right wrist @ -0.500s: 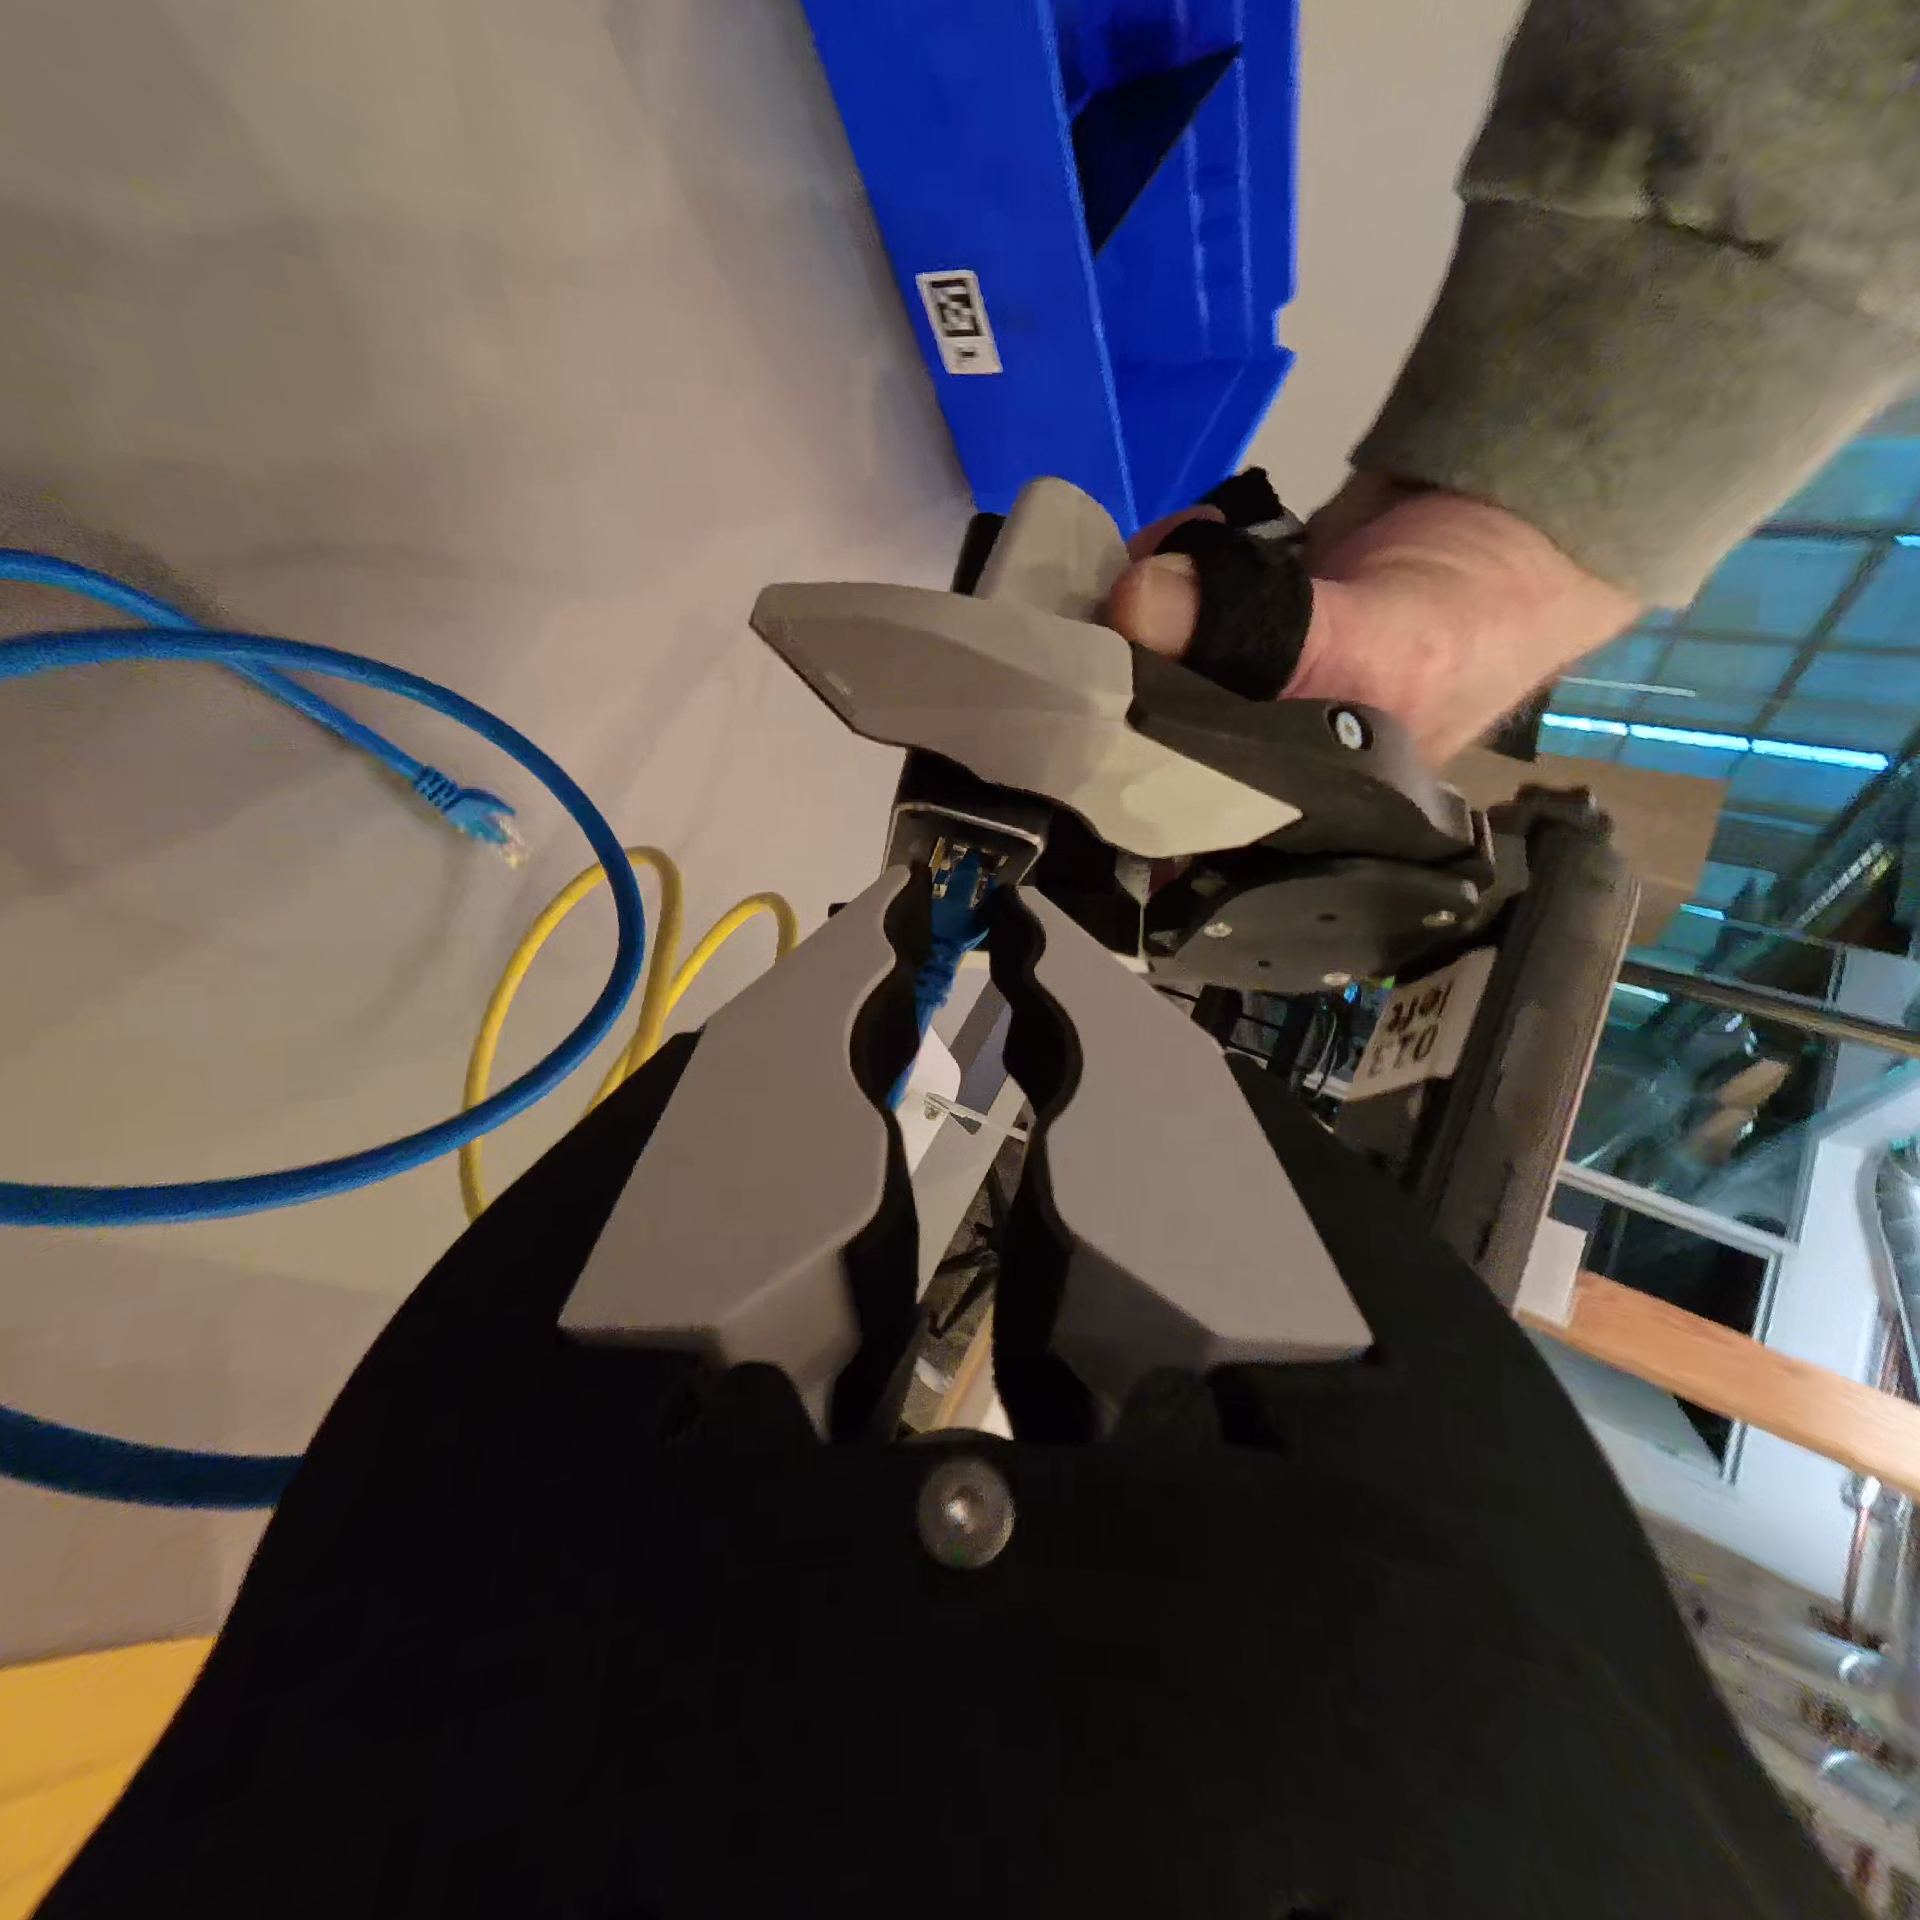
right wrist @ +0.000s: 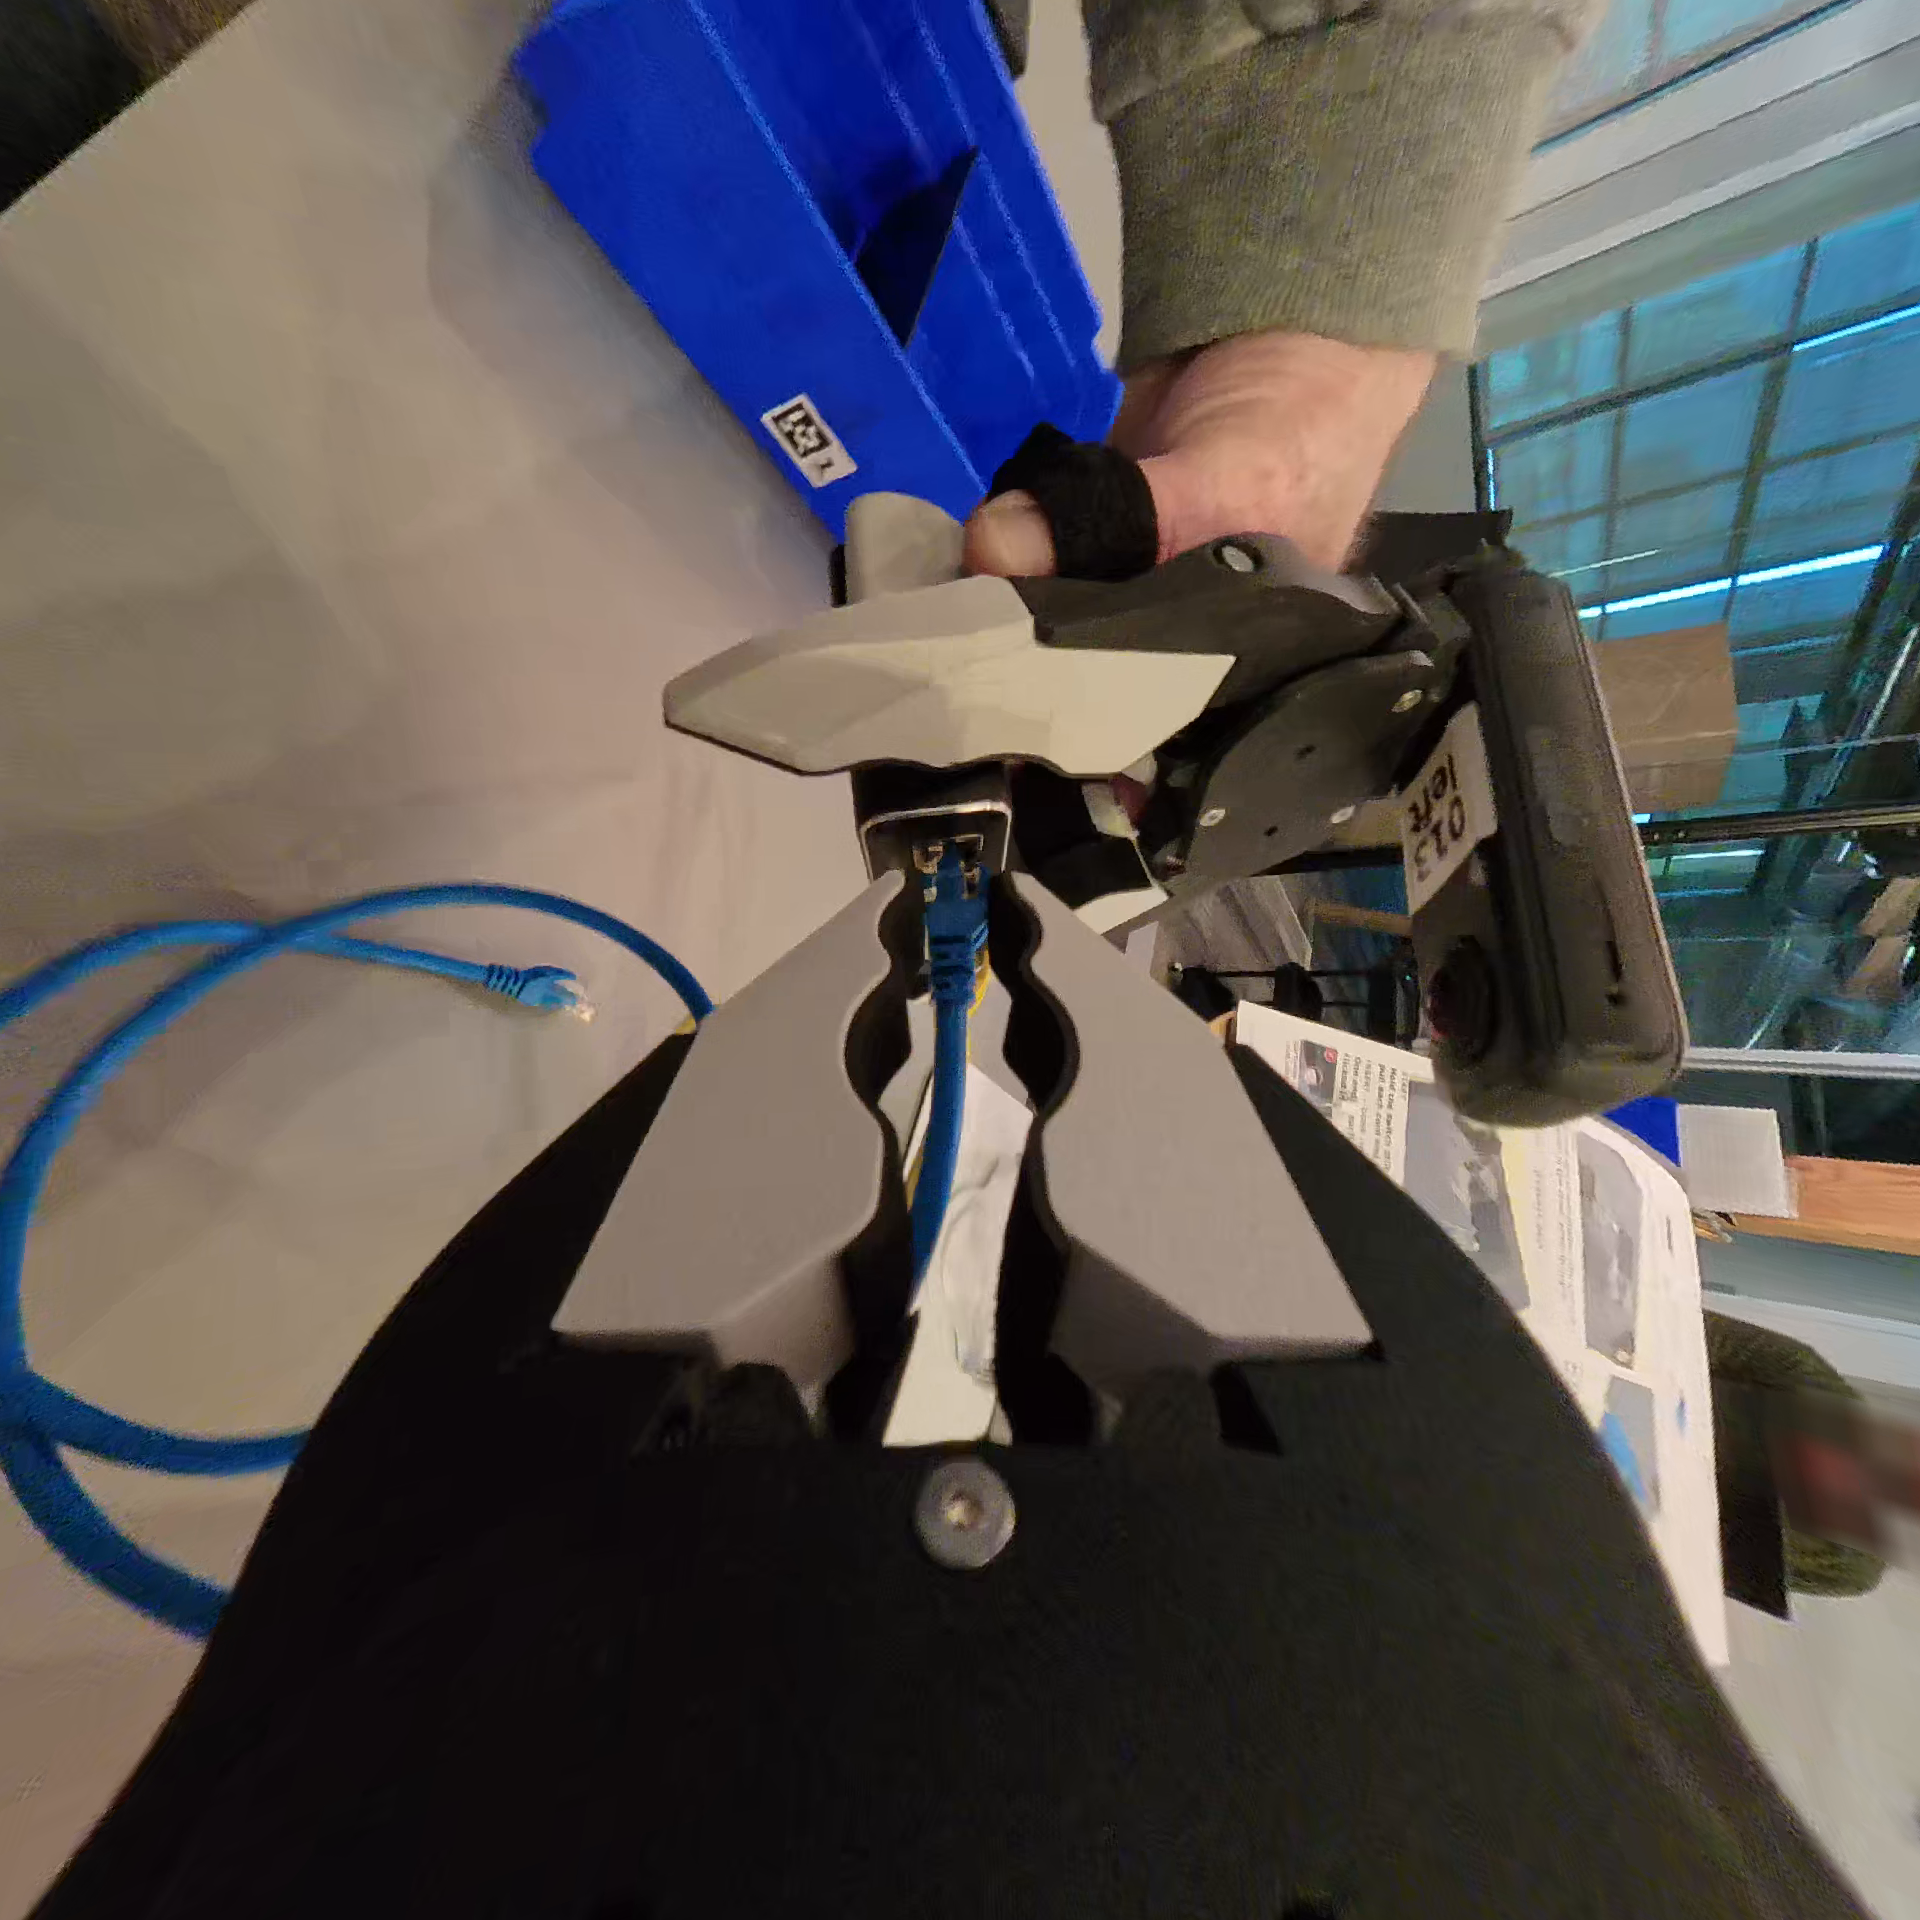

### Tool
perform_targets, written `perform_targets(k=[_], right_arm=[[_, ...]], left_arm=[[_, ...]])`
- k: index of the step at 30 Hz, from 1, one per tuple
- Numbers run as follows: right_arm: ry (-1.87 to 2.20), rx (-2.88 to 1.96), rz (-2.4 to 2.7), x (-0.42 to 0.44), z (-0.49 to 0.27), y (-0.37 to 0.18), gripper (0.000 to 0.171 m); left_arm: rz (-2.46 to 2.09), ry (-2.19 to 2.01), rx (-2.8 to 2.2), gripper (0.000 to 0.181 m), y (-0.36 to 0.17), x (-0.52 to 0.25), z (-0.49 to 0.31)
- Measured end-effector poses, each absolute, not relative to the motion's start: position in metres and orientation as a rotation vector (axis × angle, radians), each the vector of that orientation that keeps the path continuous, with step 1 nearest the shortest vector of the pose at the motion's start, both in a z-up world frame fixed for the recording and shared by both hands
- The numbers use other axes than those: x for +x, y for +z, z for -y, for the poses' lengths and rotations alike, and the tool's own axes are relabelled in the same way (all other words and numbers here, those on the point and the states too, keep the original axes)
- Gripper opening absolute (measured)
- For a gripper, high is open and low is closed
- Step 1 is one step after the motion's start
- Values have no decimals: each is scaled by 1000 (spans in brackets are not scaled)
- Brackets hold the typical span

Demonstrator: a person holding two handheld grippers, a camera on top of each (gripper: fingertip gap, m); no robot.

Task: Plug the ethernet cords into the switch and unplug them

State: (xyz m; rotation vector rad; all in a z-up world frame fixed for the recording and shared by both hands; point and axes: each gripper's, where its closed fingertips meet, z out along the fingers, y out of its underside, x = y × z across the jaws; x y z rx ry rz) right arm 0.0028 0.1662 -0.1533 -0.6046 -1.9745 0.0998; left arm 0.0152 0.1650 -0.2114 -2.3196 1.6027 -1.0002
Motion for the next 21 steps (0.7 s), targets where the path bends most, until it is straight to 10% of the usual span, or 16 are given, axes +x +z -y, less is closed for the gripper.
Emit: perform_targets(k=[21], right_arm=[[351, -874, 1736, 12, -164, -136, 29]], left_arm=[[-1376, -818, -2366, 125, -211, -1, -170]])
